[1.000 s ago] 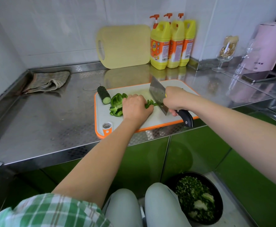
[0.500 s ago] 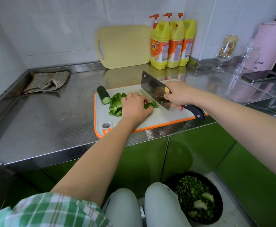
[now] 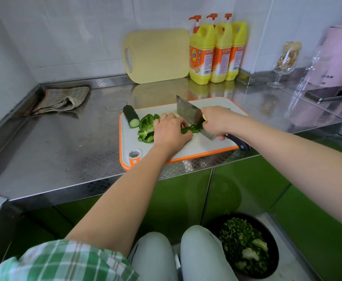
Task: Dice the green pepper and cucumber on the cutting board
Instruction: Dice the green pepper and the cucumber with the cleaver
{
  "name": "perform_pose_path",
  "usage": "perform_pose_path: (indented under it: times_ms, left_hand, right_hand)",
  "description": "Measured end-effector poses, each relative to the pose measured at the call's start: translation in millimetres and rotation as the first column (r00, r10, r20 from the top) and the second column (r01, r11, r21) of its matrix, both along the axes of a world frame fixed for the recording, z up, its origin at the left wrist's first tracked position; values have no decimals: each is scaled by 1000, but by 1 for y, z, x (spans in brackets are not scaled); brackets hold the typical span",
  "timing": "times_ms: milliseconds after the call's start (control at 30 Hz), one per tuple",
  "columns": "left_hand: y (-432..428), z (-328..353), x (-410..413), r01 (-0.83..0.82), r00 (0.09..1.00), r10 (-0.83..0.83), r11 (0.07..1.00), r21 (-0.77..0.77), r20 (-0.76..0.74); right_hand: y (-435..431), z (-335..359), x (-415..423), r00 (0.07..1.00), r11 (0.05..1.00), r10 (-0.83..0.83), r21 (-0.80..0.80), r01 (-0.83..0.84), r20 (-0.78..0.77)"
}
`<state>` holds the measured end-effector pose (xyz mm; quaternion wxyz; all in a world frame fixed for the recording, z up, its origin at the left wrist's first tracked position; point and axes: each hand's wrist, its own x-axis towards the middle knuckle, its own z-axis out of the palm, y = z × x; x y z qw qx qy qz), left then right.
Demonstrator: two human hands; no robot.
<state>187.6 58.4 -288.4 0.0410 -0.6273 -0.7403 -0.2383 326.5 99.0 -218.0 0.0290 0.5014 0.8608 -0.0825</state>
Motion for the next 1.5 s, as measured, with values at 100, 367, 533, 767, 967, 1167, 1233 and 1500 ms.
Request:
perform_pose_path:
  times_ms: [100,367,533,767,967,1167,1233,1500]
  left_hand:
    - [-1,0,0,4,1000,-4,1000,6,6]
    - [-2,1,-1,16,1000,-16,1000,12,25]
    - [-1,0,-1,3,1000,-3,1000,26,11]
    - [-2,0,1,-14,1000,14,999,49,14]
    - [-6,6,-4,-37,987,42,999,39,-153]
    - [-10,1,-9,-8,997,13,997,73,-72]
    - [-11,0,-9,0,998,5,996,90,-57]
    - [-13,1,-9,7,998,-1,996,93,-67]
  right_hand:
    - [7,-8,-2,996,999,-37,15,38,-80]
    - [17,2,17,978,998,-64,-36,58,-197]
    - [1,10,15,985,994,-51,-103,34,-167]
    - [-13,11,10,995,993,-68,-101,60,-73]
    - [-12,12,9,996,993,-85,-82,81,-42]
    - [-11,6,0,996,990,-93,-105,91,-6]
    - [-10,2,-2,993,988,-113,-113,109,-34]
    - [-6,-1,-2,962,984,-166,-98,147,-218]
